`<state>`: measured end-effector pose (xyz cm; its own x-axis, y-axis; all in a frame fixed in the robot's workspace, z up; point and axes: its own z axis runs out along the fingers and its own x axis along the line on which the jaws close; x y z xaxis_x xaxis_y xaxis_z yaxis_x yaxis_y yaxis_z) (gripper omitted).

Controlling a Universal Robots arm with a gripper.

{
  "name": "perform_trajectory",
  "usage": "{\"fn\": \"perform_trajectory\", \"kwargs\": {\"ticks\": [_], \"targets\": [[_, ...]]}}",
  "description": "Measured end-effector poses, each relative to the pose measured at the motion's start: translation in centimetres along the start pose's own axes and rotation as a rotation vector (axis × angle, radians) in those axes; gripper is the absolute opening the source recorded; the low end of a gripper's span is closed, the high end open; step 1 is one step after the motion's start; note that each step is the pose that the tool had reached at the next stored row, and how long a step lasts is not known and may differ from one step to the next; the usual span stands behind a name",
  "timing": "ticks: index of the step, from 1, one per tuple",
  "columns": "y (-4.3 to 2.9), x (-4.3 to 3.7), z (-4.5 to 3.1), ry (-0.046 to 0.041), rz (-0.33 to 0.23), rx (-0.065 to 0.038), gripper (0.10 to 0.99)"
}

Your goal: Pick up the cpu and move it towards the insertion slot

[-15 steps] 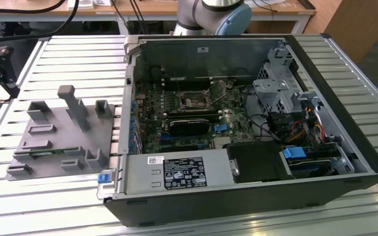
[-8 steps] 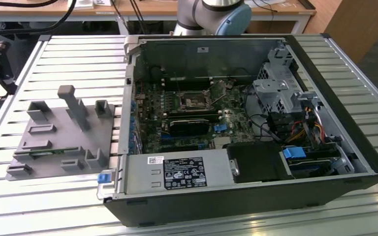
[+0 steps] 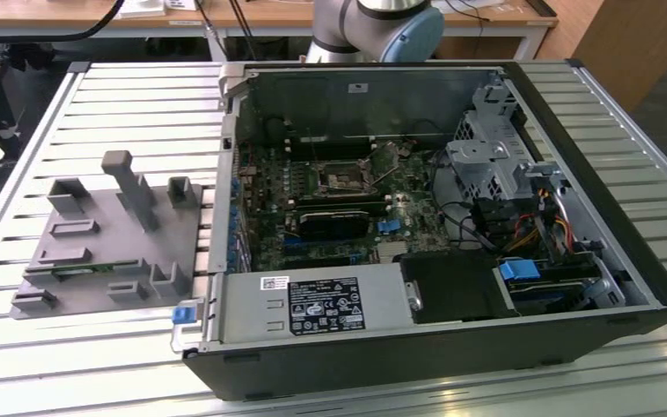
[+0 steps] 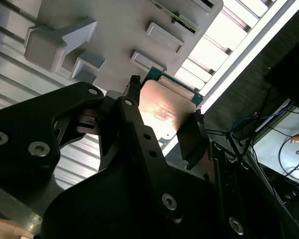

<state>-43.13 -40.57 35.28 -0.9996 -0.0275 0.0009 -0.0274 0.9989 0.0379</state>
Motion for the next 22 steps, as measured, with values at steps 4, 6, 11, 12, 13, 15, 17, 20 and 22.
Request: {"fn": "perform_trajectory", "kwargs": {"ticks": [4, 6, 11, 12, 13, 15, 17, 20, 22], "targets": [[0.07, 0.0, -0.77, 0.0, 0.0, 0.0, 0.545], [0.1, 0.0, -1.1, -0.0001, 0.0, 0.0, 0.545], [0.22, 0.0, -2.11, 0.0, 0.0, 0.0, 0.545], [0.24, 0.0, -2.32, 0.0, 0.0, 0.0, 0.545], [0.26, 0.0, -2.53, 0.0, 0.0, 0.0, 0.545], [0.3, 0.0, -2.91, 0.0, 0.0, 0.0, 0.545], [0.33, 0.0, -3.26, 0.0, 0.0, 0.0, 0.545], [0.37, -0.01, -3.58, -0.0002, 0.0, 0.0, 0.545], [0.37, -0.12, -3.59, -0.0002, 0.0, 0.0, 0.545]]}}
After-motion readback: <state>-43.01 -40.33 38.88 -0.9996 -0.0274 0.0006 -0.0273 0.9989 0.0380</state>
